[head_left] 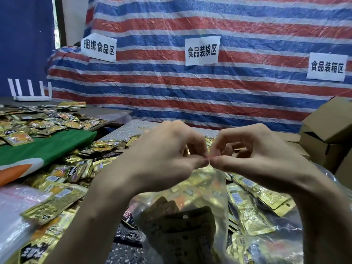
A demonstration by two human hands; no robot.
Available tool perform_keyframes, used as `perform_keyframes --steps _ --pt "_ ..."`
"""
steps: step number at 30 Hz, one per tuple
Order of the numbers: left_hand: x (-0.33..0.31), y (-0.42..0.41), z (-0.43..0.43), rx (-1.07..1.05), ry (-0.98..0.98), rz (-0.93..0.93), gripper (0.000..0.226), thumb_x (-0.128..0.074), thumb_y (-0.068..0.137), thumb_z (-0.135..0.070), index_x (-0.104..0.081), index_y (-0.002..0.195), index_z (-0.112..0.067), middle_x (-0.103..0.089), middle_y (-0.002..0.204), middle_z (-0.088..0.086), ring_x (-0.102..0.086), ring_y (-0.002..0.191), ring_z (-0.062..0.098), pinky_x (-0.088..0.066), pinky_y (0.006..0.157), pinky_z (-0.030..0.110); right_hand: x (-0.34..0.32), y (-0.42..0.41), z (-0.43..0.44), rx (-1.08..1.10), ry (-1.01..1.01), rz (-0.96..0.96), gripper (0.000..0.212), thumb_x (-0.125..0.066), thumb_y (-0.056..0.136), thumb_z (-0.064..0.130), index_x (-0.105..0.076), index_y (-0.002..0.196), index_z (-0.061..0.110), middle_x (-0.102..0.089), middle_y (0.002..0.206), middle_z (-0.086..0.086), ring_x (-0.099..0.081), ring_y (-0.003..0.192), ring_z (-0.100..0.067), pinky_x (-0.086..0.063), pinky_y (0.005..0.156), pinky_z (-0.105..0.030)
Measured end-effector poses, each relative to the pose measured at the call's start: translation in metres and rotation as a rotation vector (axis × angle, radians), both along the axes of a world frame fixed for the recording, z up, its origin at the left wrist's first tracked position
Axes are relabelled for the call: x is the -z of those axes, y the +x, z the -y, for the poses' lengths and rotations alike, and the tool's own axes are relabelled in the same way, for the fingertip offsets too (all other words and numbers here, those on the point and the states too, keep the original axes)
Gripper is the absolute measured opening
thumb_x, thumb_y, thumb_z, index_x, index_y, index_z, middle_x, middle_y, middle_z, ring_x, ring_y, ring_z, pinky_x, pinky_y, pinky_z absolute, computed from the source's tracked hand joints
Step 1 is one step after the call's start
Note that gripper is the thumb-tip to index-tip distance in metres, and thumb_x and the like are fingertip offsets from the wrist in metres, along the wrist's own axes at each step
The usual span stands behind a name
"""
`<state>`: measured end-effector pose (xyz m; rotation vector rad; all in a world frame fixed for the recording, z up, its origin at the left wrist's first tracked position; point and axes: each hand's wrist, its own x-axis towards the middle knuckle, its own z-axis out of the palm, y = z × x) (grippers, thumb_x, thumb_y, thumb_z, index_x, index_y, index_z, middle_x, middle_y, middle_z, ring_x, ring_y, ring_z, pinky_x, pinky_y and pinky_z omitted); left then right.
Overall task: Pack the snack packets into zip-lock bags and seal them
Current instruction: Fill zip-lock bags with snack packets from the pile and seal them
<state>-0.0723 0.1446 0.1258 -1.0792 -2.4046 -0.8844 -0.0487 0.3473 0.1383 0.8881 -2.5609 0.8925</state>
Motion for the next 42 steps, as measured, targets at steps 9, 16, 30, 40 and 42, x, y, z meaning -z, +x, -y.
perform_keyframes --steps 9,16,30,40,42 --pt "0.005 -0.011 -0.002 0.064 0.014 0.092 0.004 -0.074 0.088 -0.024 -0.076 0.085 -0.024 -0.068 0.071 -0.014 -0.061 0.068 0.002 -0.045 0.061 0.017 0.003 -0.009 0.004 0.057 -0.019 -0.03 0.011 -0.07 0.079 0.016 -0.07 0.068 0.016 -0.058 0.063 -0.013 -0.046 0.056 -0.01 -0.038 0.052 -0.03" --pt "0.011 -0.019 -0.005 0.028 0.096 0.076 0.01 -0.074 0.084 -0.014 -0.076 0.079 -0.023 -0.07 0.068 -0.01 -0.063 0.065 0.004 -0.05 0.061 0.029 0.006 -0.014 -0.003 0.042 0.008 0.011 0.012 -0.073 0.085 0.022 -0.07 0.074 0.02 -0.061 0.064 0.005 -0.052 0.057 -0.003 -0.043 0.052 -0.022" --pt "0.008 -0.022 0.004 0.075 0.111 0.173 0.007 -0.077 0.084 -0.015 -0.075 0.078 -0.019 -0.072 0.071 0.0 -0.068 0.069 0.018 -0.055 0.069 0.045 0.004 -0.013 -0.007 0.041 0.013 -0.001 0.007 -0.071 0.086 0.028 -0.071 0.08 0.024 -0.065 0.073 0.003 -0.06 0.067 -0.016 -0.049 0.057 -0.033" --pt "0.008 -0.023 0.002 0.073 0.074 0.187 0.003 -0.077 0.085 -0.022 -0.076 0.082 -0.021 -0.072 0.072 -0.008 -0.067 0.068 0.01 -0.055 0.063 0.031 0.001 -0.01 -0.012 0.083 0.058 0.012 0.013 -0.07 0.09 0.015 -0.068 0.077 0.019 -0.058 0.068 0.009 -0.054 0.066 -0.008 -0.04 0.057 -0.023" --pt "0.01 -0.025 0.003 0.049 0.067 0.185 0.005 -0.076 0.086 -0.018 -0.076 0.081 -0.02 -0.073 0.071 -0.005 -0.068 0.069 0.012 -0.056 0.067 0.037 0.001 -0.011 -0.013 0.13 0.06 0.013 0.013 -0.069 0.088 0.016 -0.068 0.077 0.021 -0.059 0.067 0.008 -0.053 0.064 -0.006 -0.042 0.056 -0.023"
